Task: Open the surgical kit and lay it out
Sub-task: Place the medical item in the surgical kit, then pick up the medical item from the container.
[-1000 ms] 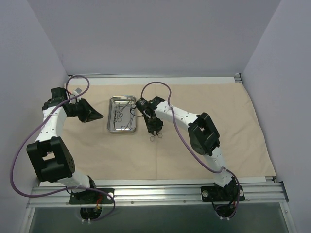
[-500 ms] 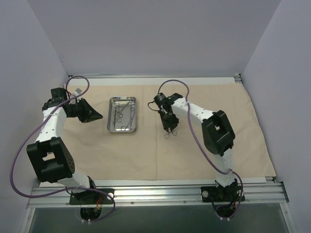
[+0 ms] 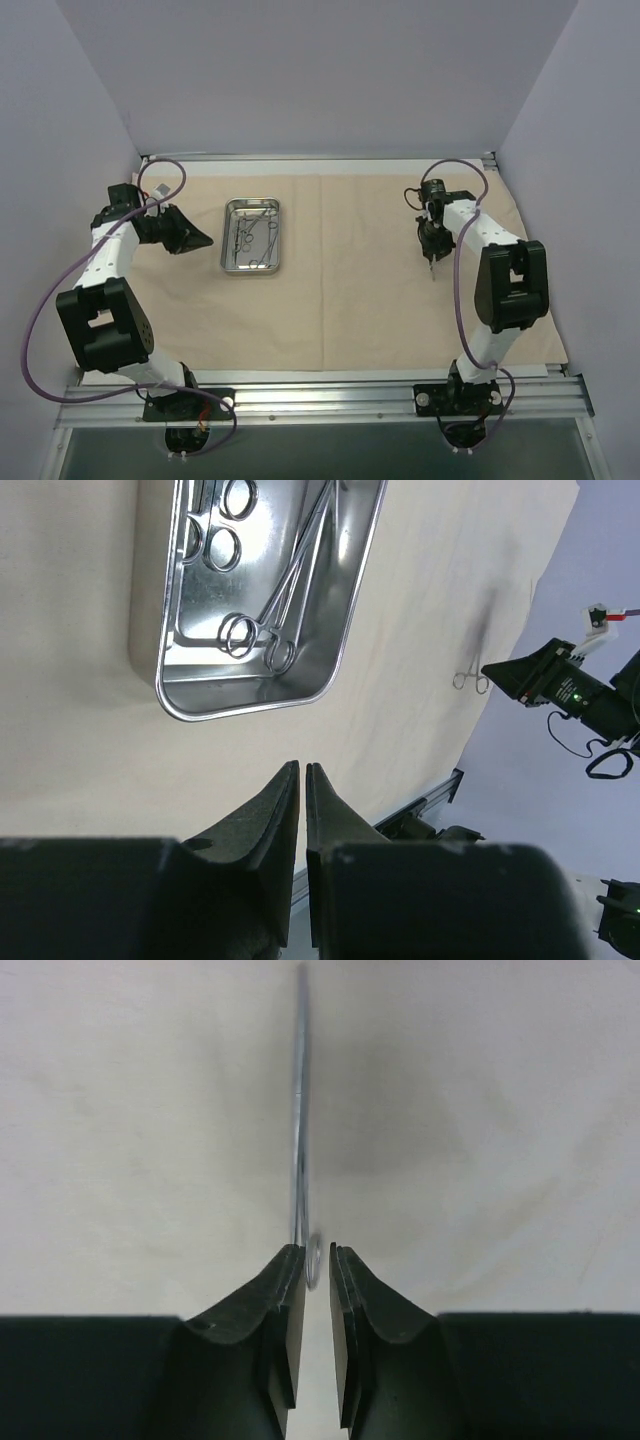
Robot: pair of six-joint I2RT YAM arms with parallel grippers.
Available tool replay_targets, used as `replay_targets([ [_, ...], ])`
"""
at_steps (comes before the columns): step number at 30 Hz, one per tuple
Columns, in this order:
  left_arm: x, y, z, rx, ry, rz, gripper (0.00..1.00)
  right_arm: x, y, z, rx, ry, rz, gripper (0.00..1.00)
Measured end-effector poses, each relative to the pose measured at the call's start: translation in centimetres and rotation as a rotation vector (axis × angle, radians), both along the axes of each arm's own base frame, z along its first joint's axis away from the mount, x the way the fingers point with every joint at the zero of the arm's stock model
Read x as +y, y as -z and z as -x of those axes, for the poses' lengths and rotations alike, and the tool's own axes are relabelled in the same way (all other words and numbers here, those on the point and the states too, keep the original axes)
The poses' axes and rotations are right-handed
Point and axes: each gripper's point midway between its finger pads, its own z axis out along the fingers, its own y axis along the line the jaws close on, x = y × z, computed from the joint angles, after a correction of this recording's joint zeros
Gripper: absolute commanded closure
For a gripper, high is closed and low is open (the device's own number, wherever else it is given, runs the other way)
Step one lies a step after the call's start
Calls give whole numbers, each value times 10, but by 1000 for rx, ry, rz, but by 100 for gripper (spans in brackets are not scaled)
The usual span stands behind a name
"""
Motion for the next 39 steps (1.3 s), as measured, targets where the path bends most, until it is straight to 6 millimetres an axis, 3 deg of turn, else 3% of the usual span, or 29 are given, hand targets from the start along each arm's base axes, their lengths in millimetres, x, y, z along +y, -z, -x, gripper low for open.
replay_targets([
  [4,-1,10,-3,17,4,19,85,-32,11,20,34,15,44,100],
  [7,-1,18,-7,30,8,31,85,-54,5,40,47,30,65,100],
  [11,-2,27,-11,46,12,49,85,-73,-8,37,8,61,75,99],
  [12,-2,29,-12,51,13,55,85,-75,-10,35,3,68,71,85],
  [14,-2,33,-13,62,11,65,85,-75,-13,33,-2,71,57,70],
  [16,-3,35,-15,68,8,75,85,-71,-20,27,-14,54,58,68],
  [20,-3,39,-16,78,6,78,85,-56,-30,8,-41,49,92,74],
  [22,-1,41,-17,82,3,72,85,-41,-34,-6,-54,57,108,74],
  [25,1,39,-22,77,2,44,83,-3,-37,-32,-101,63,78,73],
  [31,-2,26,-39,19,35,-81,78,88,-60,-48,-182,-21,-58,68],
  [35,-25,19,-44,-4,103,-181,74,145,-83,-53,-248,-101,-164,58],
  [39,-57,6,-63,-77,206,-290,70,193,-81,-40,-235,-172,-310,57],
])
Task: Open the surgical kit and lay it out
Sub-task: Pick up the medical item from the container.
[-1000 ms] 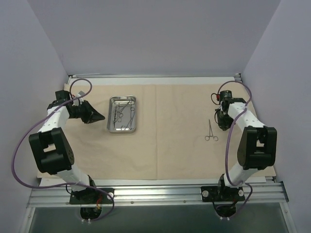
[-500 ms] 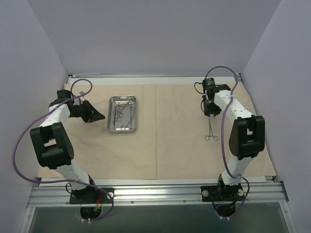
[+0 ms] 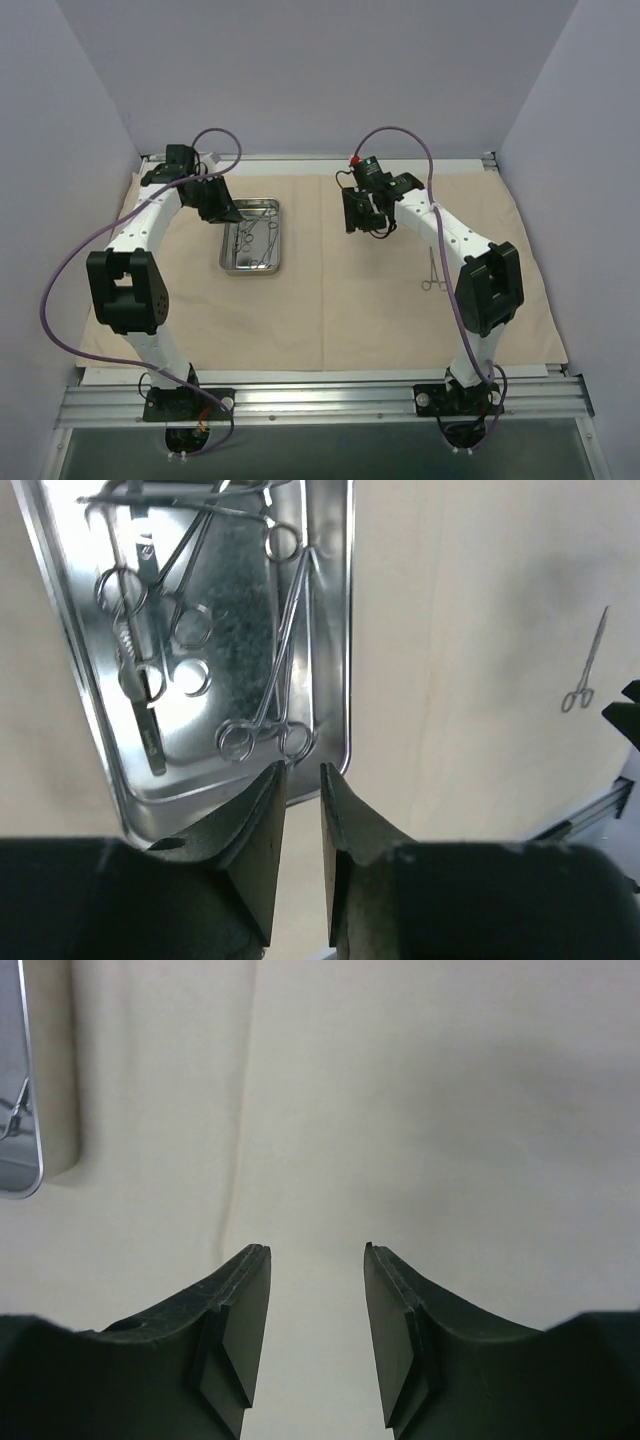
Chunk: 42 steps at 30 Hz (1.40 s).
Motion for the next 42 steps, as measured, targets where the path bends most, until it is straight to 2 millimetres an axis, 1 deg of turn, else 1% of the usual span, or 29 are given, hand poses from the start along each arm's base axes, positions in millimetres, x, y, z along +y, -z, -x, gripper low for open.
replay_targets([
  [2,-15,-3,-13,-37,62,-47,70,10,4,8,23,-22,-47,57],
  [4,-25,0,-27,-63,124,-93,69,12,4,14,37,-35,-80,57],
  [6,-28,8,-41,-78,178,-148,68,12,1,20,38,-44,-97,57],
  [9,-26,27,-57,-66,231,-239,65,7,-14,28,16,-47,-130,56],
  [12,-25,52,-60,-20,274,-331,63,1,-32,34,-20,-46,-166,55],
  [14,-24,65,-58,13,292,-382,63,-3,-43,38,-44,-45,-185,55],
  [16,-25,75,-57,36,311,-420,62,-8,-50,40,-62,-41,-200,55],
  [18,-26,80,-58,45,321,-448,61,-13,-52,42,-64,-36,-208,55],
  [19,-26,82,-60,45,322,-461,43,-16,-50,43,-60,-29,-209,55],
  [20,-25,83,-62,41,331,-475,2,-19,-47,44,-53,-22,-208,55],
  [21,-24,82,-64,38,335,-487,6,-22,-44,44,-44,-15,-207,55],
  [24,-20,81,-72,27,318,-519,6,-30,-35,46,-19,2,-203,54],
  [27,-18,77,-80,19,282,-535,6,-34,-32,46,-10,13,-203,54],
  [29,-16,75,-82,32,227,-548,6,-35,-30,46,-6,17,-204,54],
  [32,-18,74,-81,64,119,-528,6,-36,-28,47,-1,17,-203,54],
  [35,-29,73,-80,78,37,-486,6,-37,-26,49,5,18,-201,54],
  [37,-40,71,-76,87,5,-444,6,-38,-26,49,6,22,-200,54],
  [40,-59,57,-76,71,-41,-365,6,-42,-27,48,2,32,-203,53],
  [42,-69,43,-79,47,-108,-305,1,-46,-30,47,-7,42,-206,53],
])
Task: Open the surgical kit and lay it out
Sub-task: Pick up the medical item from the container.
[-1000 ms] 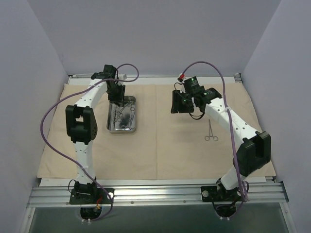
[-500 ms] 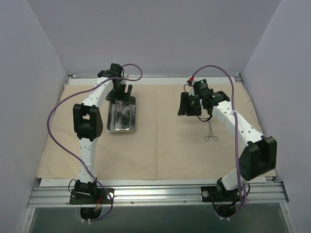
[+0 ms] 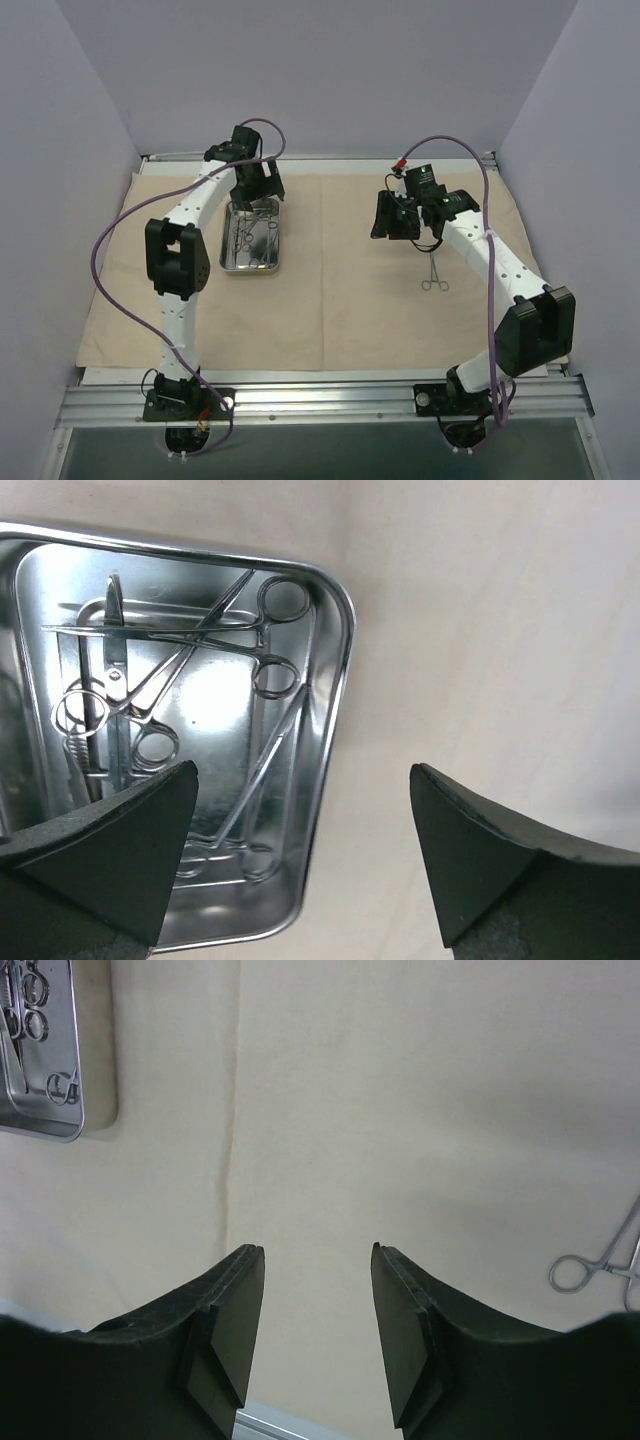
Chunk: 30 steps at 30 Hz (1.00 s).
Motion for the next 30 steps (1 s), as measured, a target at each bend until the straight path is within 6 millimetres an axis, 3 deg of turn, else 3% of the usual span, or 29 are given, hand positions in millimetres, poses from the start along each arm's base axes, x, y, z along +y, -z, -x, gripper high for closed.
replay_targets([
  [4,4,-26,-4,-60,-208,108,3,-4,-11,1,-27,10,-10,52],
  [7,17,-40,-9,-93,-395,208,24,-5,-19,3,-49,11,-18,53],
  [10,27,-44,-24,-124,-535,281,35,-5,-25,4,-65,10,-25,52],
  [15,35,-16,-23,-94,-697,306,38,-7,-29,13,-70,0,-31,52],
  [19,40,24,-3,-42,-813,277,36,-8,-28,21,-58,-15,-26,52],
  [21,44,34,2,-33,-858,259,36,-6,-26,25,-49,-26,-28,52],
  [30,50,16,-20,-141,-932,278,36,7,-9,49,14,-88,-30,53],
])
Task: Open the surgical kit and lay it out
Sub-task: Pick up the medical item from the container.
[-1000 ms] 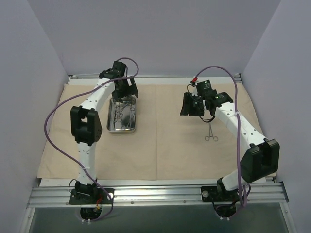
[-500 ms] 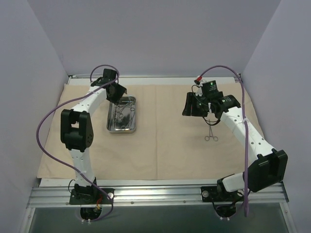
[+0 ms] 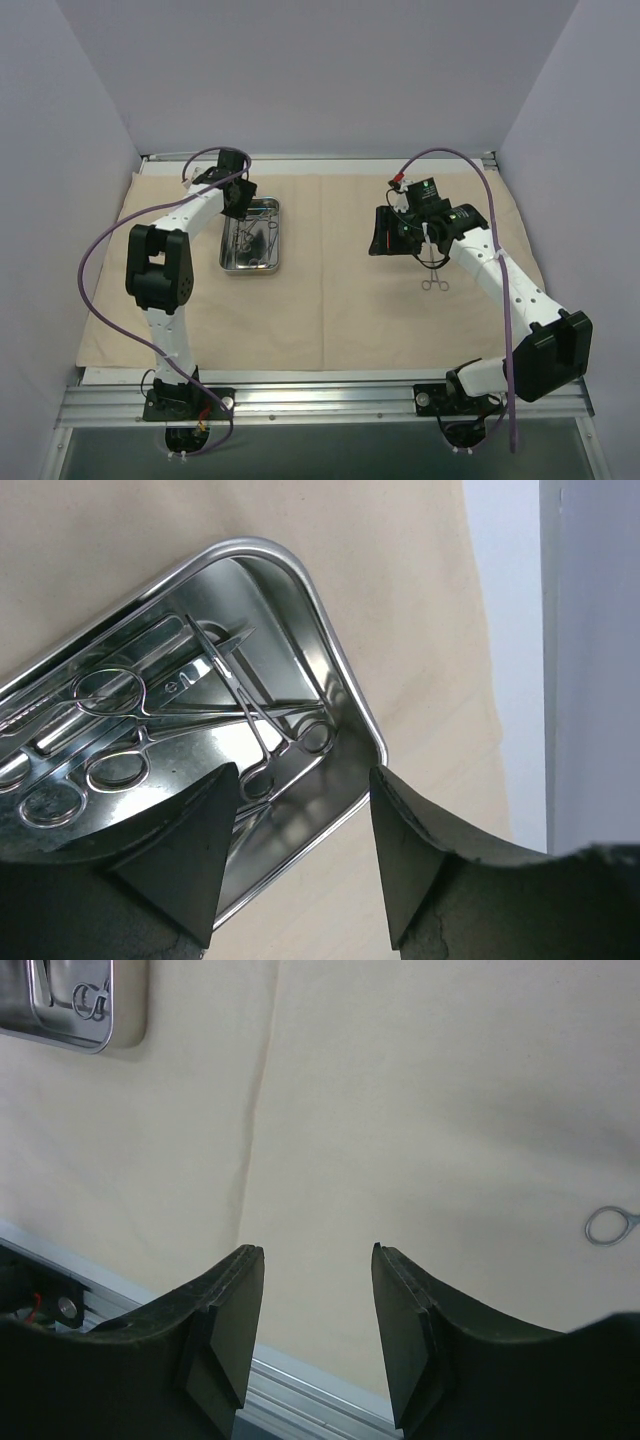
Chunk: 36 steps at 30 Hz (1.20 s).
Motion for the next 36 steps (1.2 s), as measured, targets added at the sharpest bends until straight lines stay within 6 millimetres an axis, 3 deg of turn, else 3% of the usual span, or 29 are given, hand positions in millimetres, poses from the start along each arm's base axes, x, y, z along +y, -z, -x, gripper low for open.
replay_targets([
  [8,0,-3,-7,-26,-22,12,41,2,0,1,-4,-15,5,53],
  [25,1,10,-7,-8,-24,11,50,1,1,0,-10,-11,16,53],
  [36,16,23,-6,20,-48,3,50,-2,1,-2,-11,1,19,53],
])
